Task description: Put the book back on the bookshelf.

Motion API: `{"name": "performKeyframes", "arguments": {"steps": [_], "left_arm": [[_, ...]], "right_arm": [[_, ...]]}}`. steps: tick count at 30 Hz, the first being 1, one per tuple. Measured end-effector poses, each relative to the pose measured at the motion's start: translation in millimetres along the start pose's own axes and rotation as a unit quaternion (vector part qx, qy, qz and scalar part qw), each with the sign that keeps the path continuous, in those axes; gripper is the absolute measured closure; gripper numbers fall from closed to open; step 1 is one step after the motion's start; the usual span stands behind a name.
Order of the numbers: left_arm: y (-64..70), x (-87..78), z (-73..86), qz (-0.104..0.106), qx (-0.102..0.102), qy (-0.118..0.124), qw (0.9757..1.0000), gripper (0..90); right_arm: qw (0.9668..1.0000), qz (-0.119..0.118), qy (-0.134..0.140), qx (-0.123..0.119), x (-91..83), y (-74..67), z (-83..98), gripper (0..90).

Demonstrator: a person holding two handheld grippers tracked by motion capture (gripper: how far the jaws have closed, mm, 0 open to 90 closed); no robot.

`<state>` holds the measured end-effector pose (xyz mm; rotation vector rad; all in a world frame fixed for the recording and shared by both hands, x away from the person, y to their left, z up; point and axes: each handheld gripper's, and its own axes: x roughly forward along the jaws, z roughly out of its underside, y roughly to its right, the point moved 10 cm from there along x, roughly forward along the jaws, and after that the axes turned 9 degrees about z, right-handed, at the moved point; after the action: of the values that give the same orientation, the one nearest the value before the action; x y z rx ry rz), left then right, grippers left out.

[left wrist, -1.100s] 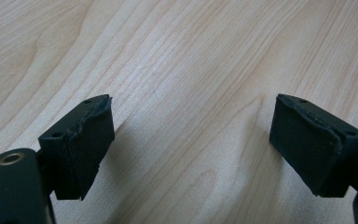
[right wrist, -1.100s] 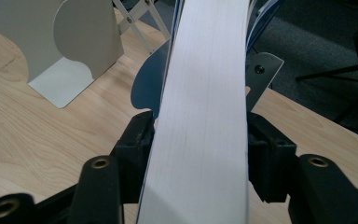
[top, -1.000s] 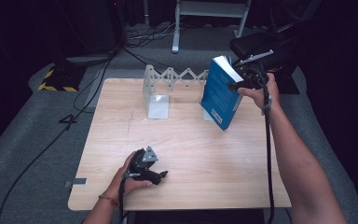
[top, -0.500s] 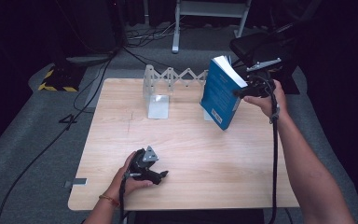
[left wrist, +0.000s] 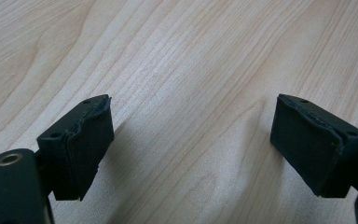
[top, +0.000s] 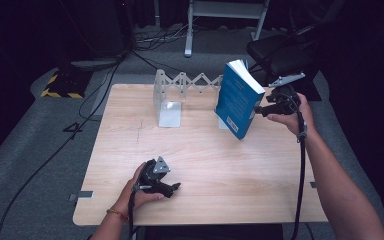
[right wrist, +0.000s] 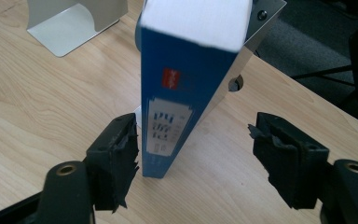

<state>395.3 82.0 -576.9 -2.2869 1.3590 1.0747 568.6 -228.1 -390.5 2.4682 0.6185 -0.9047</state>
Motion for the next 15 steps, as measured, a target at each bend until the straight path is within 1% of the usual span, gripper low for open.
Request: {"name": "performKeyframes", "arguments": {"steps": [1,2,4,7,12,15], "left_arm": [[0.1,0.1,0.0,0.000,0.000,0.000,1.0000,13.7],[0.1,0.1,0.0,0.000,0.000,0.000,1.0000,13.7],[0.1,0.1,0.0,0.000,0.000,0.000,1.0000,13.7],[0.0,0.0,0.0,0.000,0.000,0.000,1.0000,13.7],[0.1,0.1,0.0,0.000,-0.001,0.000,1.0000,13.7],[0.0,0.0,-0.1,0.000,0.000,0.000,1.0000,13.7]], "right_arm": [[1.0000,-0.002,-0.003,-0.004,-0.7,-1.0,3.7,30.6],[1.0000,-0.002,-0.003,-0.004,-0.7,-1.0,3.7,30.6],[0.9999,0.003,-0.002,-0.012,-0.9,-0.2,8.4,30.5],[0.9998,-0.003,-0.005,-0.017,-1.1,-1.7,17.6,29.6],[0.9995,-0.005,-0.002,-0.030,-4.4,-4.7,29.2,29.3],[0.9995,-0.006,0.002,-0.031,-6.2,-6.2,35.5,29.3]]}}
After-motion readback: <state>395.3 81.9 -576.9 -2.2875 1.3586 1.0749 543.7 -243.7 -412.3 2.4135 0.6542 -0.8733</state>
